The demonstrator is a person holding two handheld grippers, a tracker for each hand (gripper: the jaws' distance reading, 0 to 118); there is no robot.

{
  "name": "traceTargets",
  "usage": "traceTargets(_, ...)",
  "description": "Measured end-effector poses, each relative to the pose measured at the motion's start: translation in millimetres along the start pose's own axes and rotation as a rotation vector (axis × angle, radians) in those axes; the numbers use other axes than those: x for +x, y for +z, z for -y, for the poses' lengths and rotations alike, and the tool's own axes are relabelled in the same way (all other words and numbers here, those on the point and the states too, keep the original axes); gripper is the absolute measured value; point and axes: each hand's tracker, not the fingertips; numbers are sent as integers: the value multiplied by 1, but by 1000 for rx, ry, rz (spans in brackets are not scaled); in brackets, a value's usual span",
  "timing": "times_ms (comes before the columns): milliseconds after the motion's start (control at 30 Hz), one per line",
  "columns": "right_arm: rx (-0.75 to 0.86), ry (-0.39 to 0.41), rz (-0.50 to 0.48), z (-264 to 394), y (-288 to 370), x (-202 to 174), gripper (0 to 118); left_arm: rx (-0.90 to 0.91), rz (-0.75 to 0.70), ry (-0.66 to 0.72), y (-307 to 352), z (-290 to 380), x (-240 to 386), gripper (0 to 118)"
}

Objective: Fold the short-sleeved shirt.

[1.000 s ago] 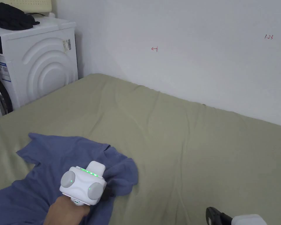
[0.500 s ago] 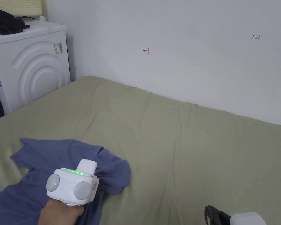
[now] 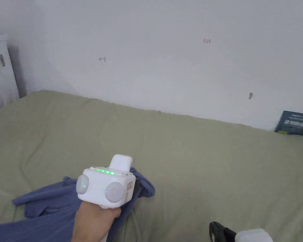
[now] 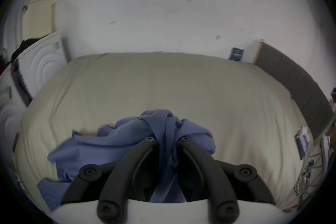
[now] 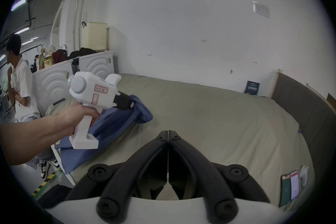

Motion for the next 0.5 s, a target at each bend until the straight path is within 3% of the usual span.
traceTargets(267, 1, -63, 156, 19, 48, 89, 1, 100, 263, -108, -10, -54, 205, 14)
traceTargets(500, -29, -130, 255, 45, 73, 145, 1, -181, 281, -209, -90, 12, 306, 14)
